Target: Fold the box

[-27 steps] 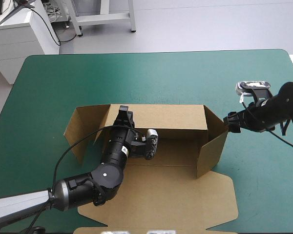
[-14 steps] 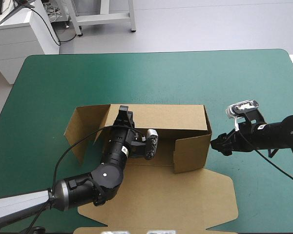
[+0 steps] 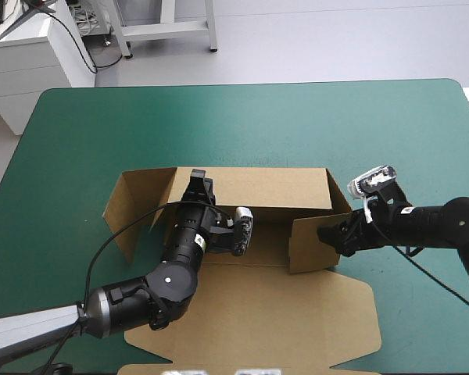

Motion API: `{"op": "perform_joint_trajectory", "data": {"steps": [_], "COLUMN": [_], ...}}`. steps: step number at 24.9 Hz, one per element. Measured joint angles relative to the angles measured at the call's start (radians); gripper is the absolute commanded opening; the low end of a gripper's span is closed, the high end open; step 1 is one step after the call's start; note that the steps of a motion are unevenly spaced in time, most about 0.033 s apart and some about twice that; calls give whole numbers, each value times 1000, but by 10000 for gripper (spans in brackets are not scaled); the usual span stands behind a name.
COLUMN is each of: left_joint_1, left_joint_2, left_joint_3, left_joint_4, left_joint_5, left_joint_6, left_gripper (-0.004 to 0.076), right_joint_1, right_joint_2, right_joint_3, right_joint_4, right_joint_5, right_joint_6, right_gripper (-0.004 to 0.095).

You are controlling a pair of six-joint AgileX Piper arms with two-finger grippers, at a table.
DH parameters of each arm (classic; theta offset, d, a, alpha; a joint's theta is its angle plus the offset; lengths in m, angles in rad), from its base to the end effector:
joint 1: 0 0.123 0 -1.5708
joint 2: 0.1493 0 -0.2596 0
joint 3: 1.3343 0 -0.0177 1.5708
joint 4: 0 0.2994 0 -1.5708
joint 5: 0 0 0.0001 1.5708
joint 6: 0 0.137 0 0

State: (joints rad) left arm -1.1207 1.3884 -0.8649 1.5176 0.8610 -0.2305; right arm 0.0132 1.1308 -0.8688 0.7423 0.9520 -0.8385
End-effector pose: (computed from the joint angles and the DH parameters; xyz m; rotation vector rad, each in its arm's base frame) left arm 0.2452 -0.2688 0.2293 1.6060 1.2133 0.9674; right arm 0.2864 0.0793 0.2422 -0.6508 2.3257 0.5885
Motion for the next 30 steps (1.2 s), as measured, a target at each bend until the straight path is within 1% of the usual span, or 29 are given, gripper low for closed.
{"op": "perform_joint_trajectory", "data": {"steps": [2, 4, 6, 9, 11, 14, 15, 17, 18, 19, 23, 27, 28, 30], "left_joint_1": [0, 0, 0, 0, 0, 0, 0, 0, 0, 0, 0, 1, 1, 1], "left_joint_2": [0, 0, 0, 0, 0, 0, 0, 0, 0, 0, 0, 0, 0, 0], "left_joint_3": [0, 0, 0, 0, 0, 0, 0, 0, 0, 1, 2, 2, 2, 2], "left_joint_4": [0, 0, 0, 0, 0, 0, 0, 2, 2, 2, 20, 54, 57, 65], "left_joint_5": [0, 0, 0, 0, 0, 0, 0, 4, 12, 23, 51, 40, 37, 11], "left_joint_6": [0, 0, 0, -1, -1, -1, -1, -1, -1, -1, -1, -3, -11, -70], "left_gripper": [-8, -8, -8, -8, -8, -8, -8, -8, -8, -8, -8, 4, 27, 113], "right_joint_1": [67, 120, 194, 259, 322, 377, 392, 424, 434, 445, 466, 470, 470, 470], "right_joint_2": [-41, -68, -101, -119, -123, -123, -123, -123, -123, -120, -88, -57, -56, -55], "right_joint_3": [69, 122, 189, 230, 258, 281, 284, 291, 293, 295, 297, 297, 297, 297], "right_joint_4": [8, 9, 9, -17, -69, -105, -112, -130, -135, -139, -137, -123, -123, -122], "right_joint_5": [-108, -191, -319, -433, -523, -598, -616, -666, -689, -711, -787, -838, -841, -844], "right_joint_6": [13, 30, 63, 128, 209, 260, 271, 296, 305, 314, 349, 358, 358, 357], "right_gripper": [709, 696, 677, 621, 541, 369, 267, 111, 10, -9, 1, 0, 0, 0]}}
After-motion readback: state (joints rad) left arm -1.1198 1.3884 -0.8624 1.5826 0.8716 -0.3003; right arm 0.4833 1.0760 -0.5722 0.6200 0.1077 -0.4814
